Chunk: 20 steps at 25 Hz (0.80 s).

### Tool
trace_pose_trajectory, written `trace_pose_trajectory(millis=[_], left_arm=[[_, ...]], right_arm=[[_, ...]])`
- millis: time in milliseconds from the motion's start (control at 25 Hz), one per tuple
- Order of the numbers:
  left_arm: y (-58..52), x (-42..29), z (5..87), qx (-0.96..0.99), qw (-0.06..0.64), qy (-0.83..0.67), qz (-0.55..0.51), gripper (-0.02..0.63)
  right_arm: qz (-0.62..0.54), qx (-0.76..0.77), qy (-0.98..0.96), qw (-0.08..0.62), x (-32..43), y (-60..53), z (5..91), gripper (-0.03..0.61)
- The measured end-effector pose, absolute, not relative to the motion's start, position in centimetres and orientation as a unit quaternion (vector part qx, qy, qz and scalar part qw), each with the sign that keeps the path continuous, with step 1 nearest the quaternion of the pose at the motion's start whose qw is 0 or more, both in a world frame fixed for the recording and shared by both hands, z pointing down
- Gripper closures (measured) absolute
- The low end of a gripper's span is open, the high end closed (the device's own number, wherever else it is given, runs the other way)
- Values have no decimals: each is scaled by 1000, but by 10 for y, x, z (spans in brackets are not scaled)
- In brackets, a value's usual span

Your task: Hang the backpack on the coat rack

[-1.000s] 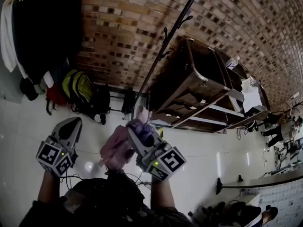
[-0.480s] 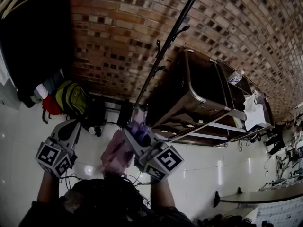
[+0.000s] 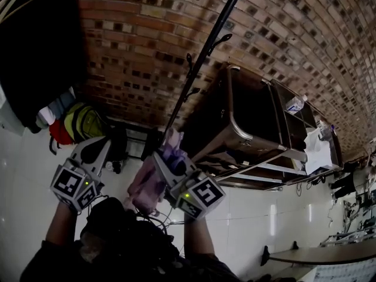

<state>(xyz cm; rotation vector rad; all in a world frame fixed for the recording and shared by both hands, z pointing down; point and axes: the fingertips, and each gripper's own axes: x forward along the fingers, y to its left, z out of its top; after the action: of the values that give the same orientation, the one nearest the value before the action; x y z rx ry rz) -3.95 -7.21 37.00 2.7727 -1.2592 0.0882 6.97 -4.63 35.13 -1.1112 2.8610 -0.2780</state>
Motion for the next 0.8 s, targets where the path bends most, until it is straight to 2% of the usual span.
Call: trace_pose_trajectory(millis=[480, 800], left_arm=[[-139, 15, 371, 927, 43, -371, 24, 600], [-214, 25, 382, 934, 54, -352, 28, 600]], right_arm=[[-79, -394, 915, 44, 101, -125, 362, 574], [-86, -374, 923, 23, 81, -194, 366, 574]])
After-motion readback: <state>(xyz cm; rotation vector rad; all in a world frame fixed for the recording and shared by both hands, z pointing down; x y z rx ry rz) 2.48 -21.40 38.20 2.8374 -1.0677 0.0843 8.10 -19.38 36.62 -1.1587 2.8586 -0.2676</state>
